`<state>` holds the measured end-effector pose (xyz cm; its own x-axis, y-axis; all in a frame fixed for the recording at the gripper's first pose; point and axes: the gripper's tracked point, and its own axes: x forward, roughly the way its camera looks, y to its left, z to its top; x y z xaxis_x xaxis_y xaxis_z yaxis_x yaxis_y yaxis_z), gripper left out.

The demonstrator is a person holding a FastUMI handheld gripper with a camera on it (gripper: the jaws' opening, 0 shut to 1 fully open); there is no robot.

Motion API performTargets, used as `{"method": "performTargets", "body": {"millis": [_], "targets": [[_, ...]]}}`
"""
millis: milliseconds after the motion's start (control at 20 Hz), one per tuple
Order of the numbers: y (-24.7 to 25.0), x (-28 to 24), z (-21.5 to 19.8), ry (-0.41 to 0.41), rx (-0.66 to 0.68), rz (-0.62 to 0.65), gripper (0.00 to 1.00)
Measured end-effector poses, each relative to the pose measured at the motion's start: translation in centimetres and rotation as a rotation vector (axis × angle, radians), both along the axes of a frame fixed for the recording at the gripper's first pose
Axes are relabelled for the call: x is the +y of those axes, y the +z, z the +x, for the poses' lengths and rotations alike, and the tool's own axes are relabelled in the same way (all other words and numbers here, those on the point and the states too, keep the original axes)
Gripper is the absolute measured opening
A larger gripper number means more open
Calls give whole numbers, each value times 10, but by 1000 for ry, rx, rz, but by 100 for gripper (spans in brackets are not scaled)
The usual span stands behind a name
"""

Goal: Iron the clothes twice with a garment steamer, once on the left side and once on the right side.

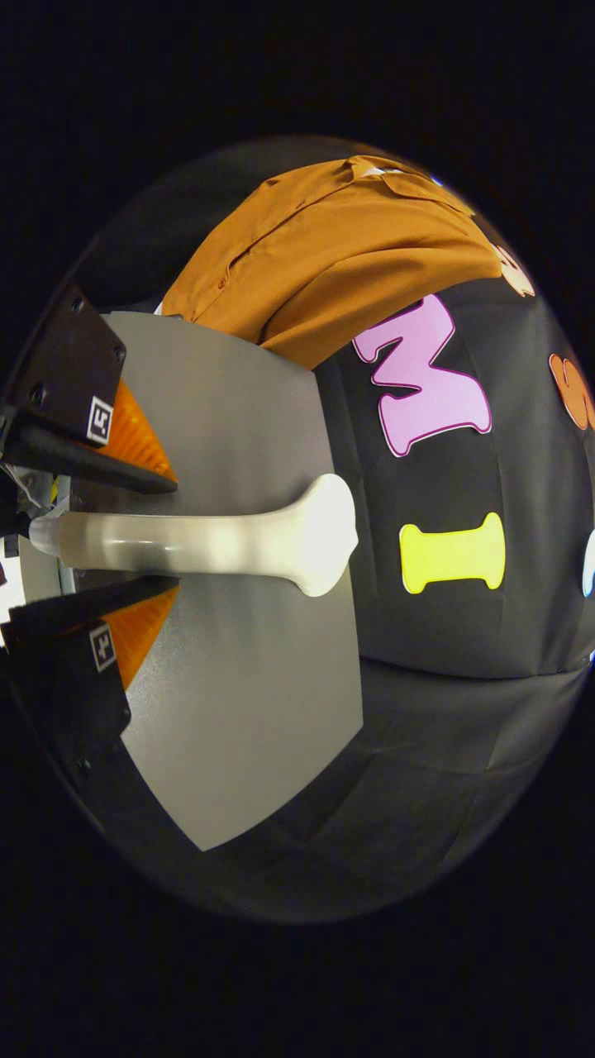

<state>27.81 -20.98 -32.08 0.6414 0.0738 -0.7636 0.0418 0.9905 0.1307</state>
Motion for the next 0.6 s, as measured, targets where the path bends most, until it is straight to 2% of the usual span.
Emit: {"method": "performTargets", "body": {"millis": [100, 300, 450, 600], "targets": [[-11, 0, -7, 12, 11, 5, 44], [0, 5, 6, 46, -51, 79, 27], [12, 1, 8, -4, -128, 81, 27], [44, -6, -5, -15, -235, 28, 26]]}}
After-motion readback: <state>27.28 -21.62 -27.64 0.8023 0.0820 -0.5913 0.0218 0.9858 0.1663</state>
